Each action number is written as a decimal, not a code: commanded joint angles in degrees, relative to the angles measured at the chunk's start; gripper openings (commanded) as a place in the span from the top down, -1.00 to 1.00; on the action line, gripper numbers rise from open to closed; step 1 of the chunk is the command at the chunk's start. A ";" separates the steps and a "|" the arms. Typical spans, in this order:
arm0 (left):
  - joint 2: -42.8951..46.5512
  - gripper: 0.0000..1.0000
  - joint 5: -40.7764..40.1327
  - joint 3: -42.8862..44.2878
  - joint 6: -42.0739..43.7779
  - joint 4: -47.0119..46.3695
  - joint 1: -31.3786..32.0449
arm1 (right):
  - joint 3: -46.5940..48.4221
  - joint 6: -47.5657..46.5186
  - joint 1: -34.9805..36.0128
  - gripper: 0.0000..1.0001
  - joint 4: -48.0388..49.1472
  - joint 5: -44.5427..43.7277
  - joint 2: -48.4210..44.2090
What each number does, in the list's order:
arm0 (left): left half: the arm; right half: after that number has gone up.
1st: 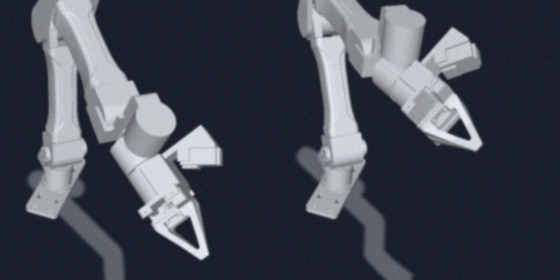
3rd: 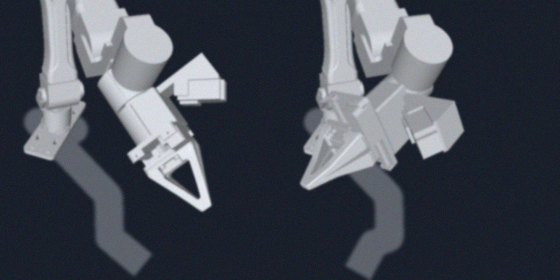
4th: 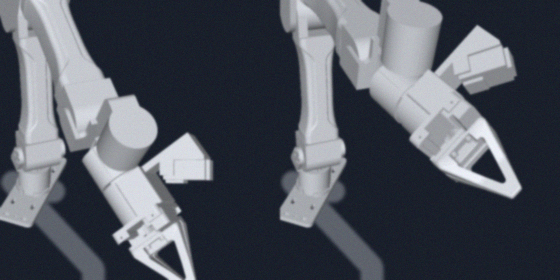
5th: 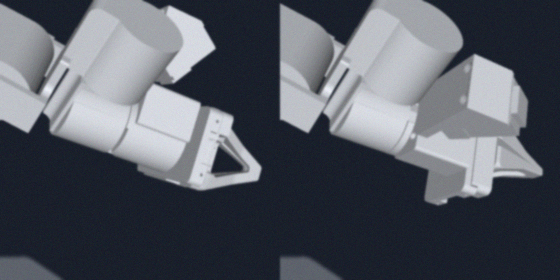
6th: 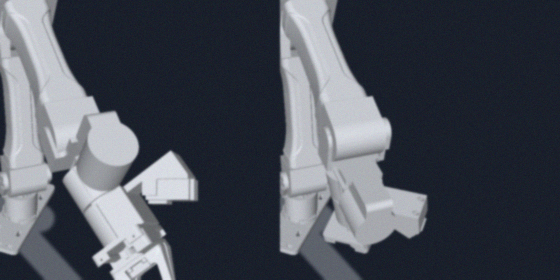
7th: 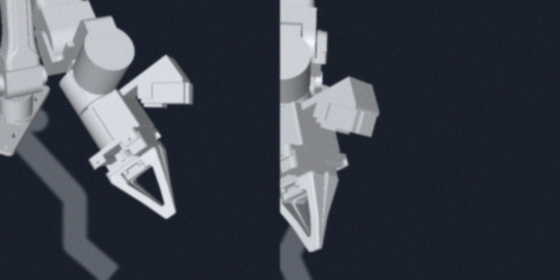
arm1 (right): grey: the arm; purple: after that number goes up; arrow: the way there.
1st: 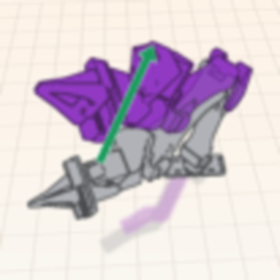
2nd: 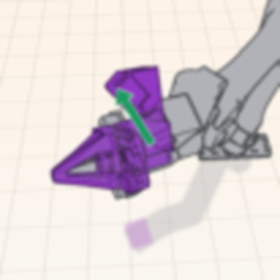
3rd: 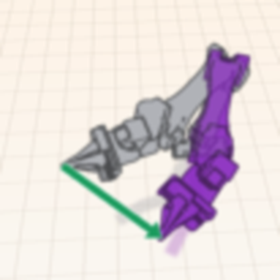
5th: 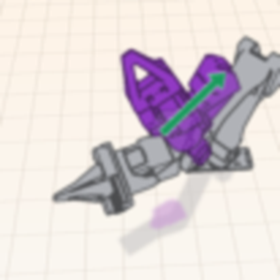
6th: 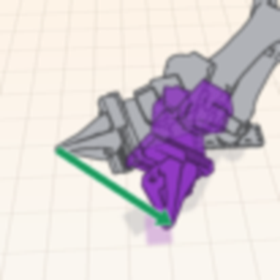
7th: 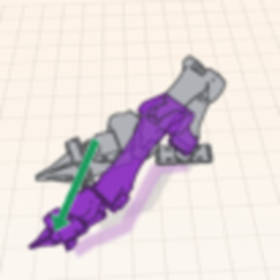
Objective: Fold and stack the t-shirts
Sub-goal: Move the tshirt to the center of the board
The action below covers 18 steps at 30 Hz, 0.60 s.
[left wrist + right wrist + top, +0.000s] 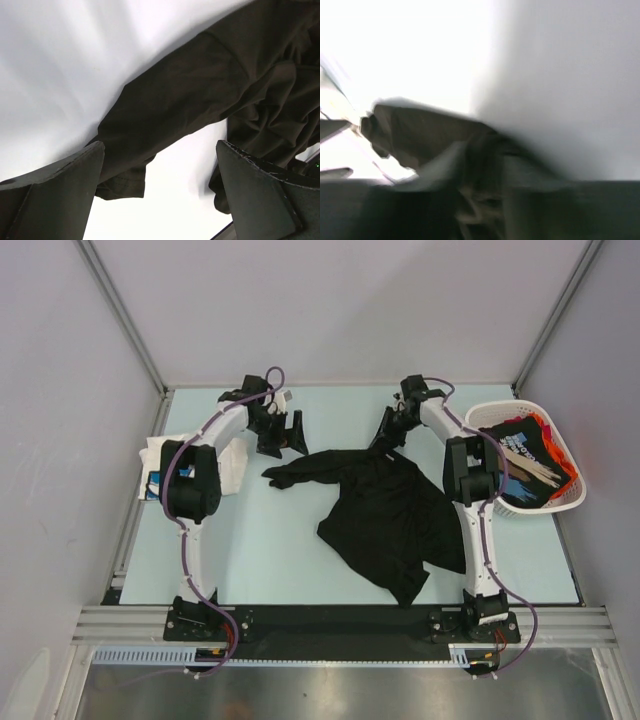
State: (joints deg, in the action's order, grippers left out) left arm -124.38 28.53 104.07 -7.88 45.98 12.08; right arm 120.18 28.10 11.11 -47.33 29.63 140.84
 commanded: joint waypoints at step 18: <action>5.20 -0.99 -1.10 -7.83 1.46 -6.25 -0.12 | 12.37 0.38 1.10 1.00 9.71 -6.51 -13.57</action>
State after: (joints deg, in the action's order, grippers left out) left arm -120.68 29.56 97.14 -7.49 41.63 12.03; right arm 131.81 29.43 12.86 -41.28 24.49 130.63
